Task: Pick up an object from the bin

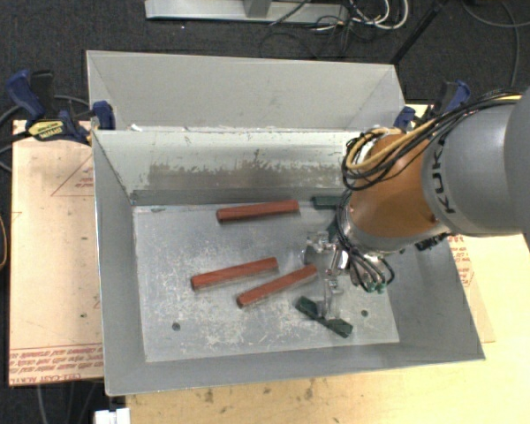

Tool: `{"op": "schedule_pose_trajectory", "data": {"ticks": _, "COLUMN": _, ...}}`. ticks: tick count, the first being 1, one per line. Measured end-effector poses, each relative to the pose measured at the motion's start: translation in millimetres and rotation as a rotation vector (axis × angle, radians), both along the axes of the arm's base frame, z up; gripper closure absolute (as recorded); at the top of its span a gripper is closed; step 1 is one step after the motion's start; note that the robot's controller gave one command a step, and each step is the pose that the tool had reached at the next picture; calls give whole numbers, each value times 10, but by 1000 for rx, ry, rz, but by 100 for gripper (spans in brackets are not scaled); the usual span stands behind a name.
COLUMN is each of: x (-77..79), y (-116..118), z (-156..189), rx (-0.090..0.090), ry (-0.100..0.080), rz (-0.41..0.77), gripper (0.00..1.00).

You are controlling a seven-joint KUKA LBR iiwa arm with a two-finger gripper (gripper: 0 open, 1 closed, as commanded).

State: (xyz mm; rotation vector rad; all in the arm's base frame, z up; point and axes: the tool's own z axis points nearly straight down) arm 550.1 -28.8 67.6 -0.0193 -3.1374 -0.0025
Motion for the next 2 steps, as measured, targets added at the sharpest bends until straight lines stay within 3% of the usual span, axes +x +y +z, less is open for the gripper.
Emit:
{"op": "schedule_pose_trajectory", "data": {"ticks": 1, "x": 39, "y": -5, "z": 50, "rx": -1, "ry": -12, "rz": -1, "gripper": 100}}
{"op": "schedule_pose_trajectory", "data": {"ticks": 2, "x": 2, "y": 261, "z": 1912, "rx": -2, "ry": -14, "rz": 461, "gripper": 100}}
